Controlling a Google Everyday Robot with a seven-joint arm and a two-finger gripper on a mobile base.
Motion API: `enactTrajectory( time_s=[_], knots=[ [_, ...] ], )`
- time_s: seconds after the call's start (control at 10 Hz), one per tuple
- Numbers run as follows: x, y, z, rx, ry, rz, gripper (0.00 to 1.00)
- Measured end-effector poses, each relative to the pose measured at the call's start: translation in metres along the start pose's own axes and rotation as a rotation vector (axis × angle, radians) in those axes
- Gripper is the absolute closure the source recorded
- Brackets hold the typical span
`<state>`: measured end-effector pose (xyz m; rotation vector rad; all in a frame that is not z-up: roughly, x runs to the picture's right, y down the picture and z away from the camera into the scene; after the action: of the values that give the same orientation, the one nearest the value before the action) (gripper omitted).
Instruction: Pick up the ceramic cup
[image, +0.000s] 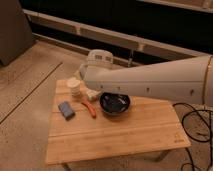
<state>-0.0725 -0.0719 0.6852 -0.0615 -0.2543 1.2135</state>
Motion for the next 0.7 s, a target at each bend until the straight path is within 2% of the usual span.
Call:
enactTrajectory(
  time_s=[0.1,0.2,0.4,0.5,0.7],
  knots=[
    [0.015,-0.016,0.006,0.034,0.04,0.023,0.35],
    [0.028,-0.021,0.018,0.057,0.085,0.03,0.35],
    [0.035,-0.017,0.043,0.079,0.141,-0.002,0.35],
    [0.032,-0.016,0.06,0.084,0.16,-0.018,0.35],
    [0.018,-0.005,0.083,0.062,0.159,-0.035,0.35]
  ],
)
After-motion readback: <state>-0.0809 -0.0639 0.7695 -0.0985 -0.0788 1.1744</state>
